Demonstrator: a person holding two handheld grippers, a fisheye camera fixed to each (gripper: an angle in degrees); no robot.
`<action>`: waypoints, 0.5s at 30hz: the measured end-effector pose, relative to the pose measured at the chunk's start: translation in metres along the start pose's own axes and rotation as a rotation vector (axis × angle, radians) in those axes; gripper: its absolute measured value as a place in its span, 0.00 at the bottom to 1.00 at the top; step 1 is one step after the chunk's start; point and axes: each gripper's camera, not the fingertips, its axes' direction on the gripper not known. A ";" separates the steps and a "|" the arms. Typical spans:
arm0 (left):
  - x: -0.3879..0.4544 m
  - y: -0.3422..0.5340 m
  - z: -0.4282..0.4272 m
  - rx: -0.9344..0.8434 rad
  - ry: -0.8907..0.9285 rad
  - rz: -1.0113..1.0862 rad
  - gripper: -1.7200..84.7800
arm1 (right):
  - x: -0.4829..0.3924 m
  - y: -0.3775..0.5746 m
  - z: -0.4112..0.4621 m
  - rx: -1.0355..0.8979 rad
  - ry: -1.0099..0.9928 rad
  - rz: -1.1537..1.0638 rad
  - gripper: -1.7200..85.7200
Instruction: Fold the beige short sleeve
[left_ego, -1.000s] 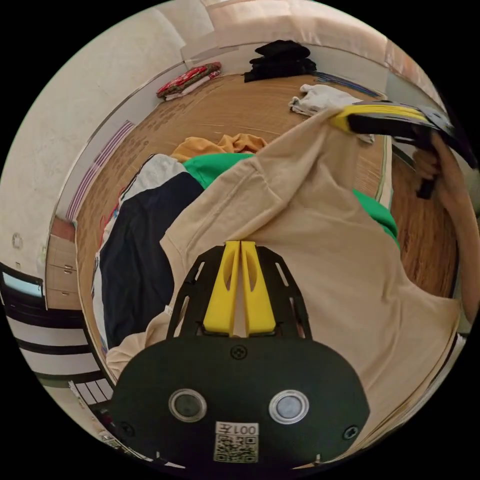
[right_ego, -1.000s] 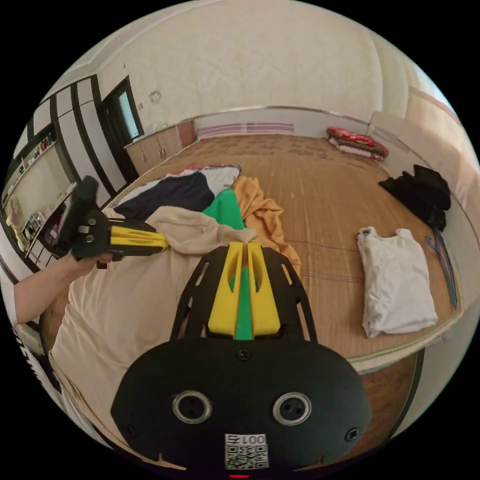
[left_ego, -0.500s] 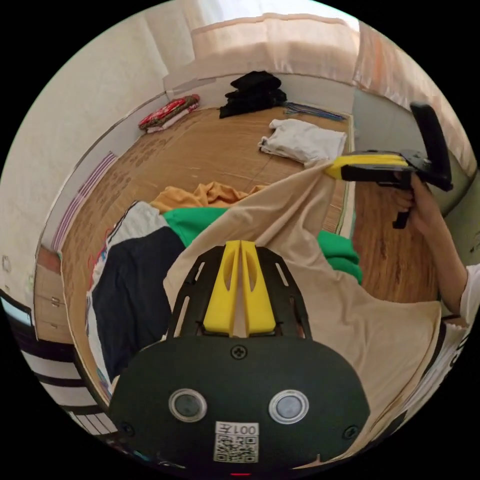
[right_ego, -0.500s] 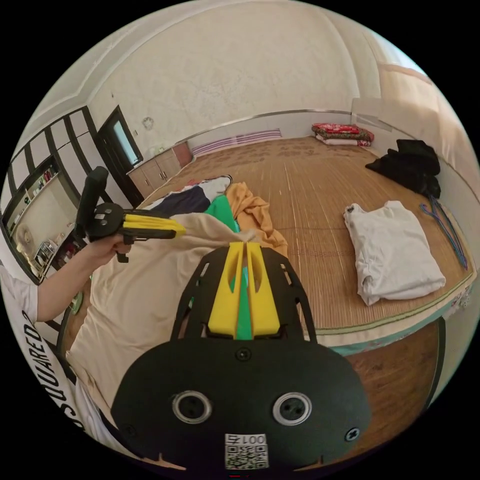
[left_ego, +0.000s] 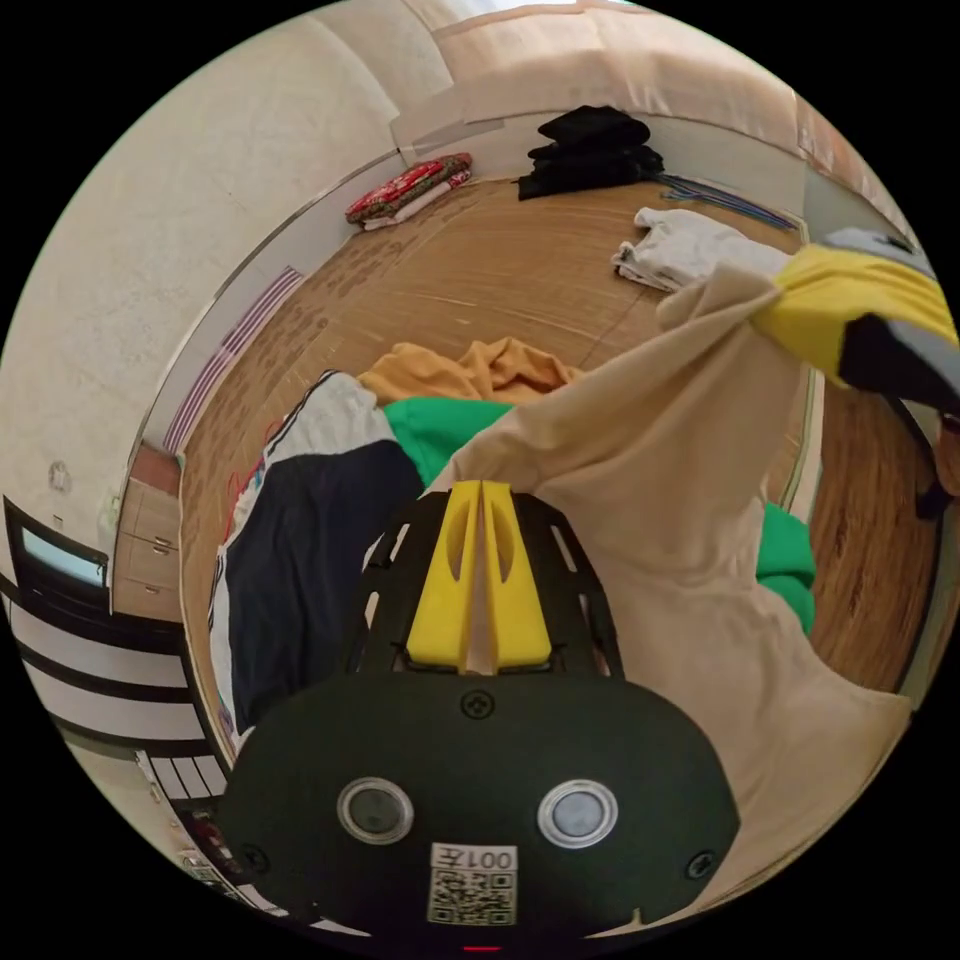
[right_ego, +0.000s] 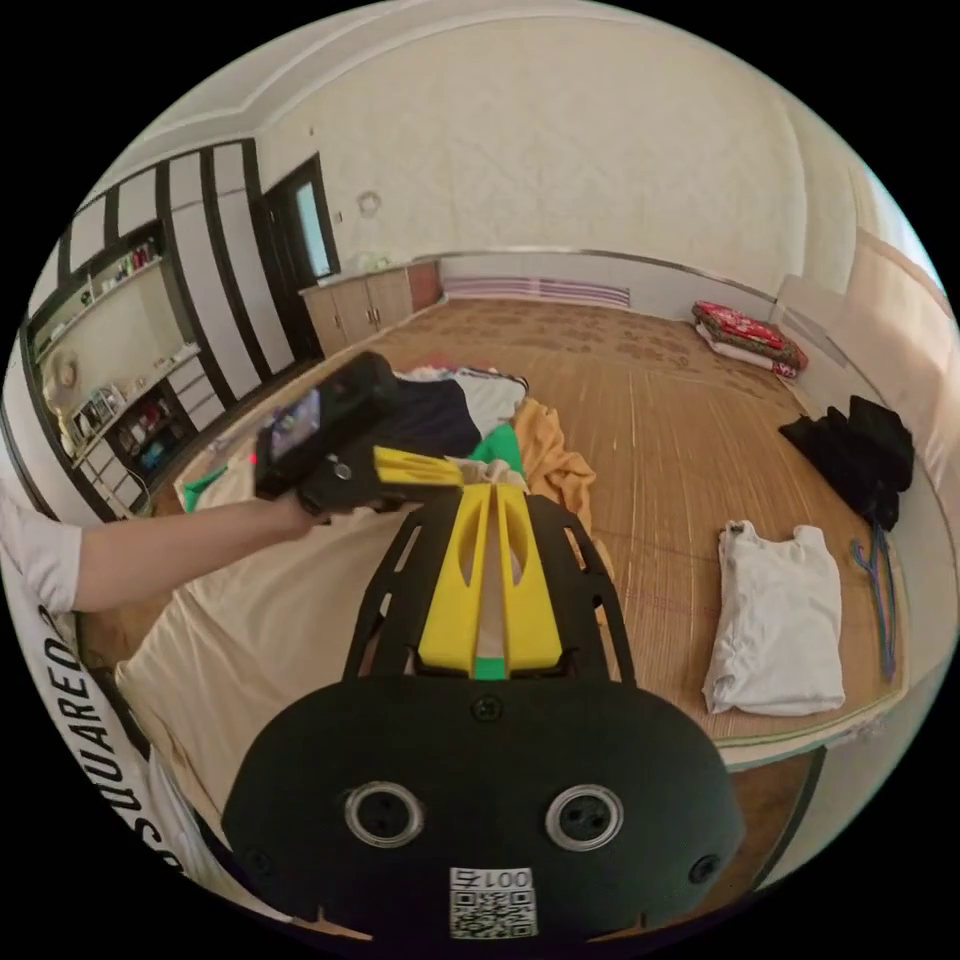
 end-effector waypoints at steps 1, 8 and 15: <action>-0.006 0.005 -0.003 -0.006 0.000 -0.003 0.01 | 0.000 0.003 0.012 -0.046 0.037 0.001 0.03; -0.039 0.035 -0.028 -0.021 0.051 -0.017 0.01 | -0.016 0.011 0.006 0.037 -0.141 0.010 0.04; -0.069 0.070 -0.044 -0.117 0.033 -0.151 0.01 | -0.103 0.013 0.038 -0.097 -0.403 -0.320 0.11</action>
